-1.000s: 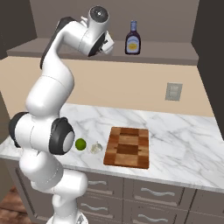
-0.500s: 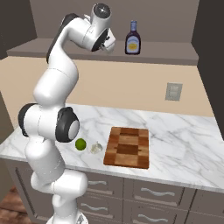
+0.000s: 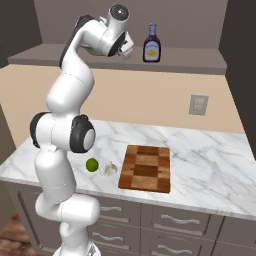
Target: Open the cabinet. Place the bowl and condiment on the counter. Then place the lime and garlic on the cutting board.
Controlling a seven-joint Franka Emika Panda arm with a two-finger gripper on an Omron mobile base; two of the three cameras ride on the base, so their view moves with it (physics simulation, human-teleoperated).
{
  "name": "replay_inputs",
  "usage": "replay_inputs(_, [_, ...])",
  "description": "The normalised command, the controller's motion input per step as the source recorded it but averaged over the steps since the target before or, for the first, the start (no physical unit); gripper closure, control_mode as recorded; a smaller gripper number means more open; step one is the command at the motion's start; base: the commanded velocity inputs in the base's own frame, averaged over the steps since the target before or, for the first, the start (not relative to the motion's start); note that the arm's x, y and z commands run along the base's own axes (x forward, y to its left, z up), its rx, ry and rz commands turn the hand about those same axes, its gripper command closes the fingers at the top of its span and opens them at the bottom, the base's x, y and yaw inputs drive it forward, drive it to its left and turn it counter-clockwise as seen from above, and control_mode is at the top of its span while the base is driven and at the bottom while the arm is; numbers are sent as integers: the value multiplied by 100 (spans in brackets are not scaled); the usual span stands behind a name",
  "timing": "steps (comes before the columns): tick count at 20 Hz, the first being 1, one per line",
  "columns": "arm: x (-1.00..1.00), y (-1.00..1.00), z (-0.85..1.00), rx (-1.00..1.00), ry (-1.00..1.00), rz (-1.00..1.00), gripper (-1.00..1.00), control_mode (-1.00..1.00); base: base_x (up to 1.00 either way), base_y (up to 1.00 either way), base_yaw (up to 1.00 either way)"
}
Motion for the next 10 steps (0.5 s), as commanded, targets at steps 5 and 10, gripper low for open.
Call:
replay_inputs(5, [35, 3, -26, 0, 0, 0, -100, -100, 0, 0, 0])
replay_inputs(10, [29, 3, -8, 0, 0, 0, -100, -100, 0, 0, 0])
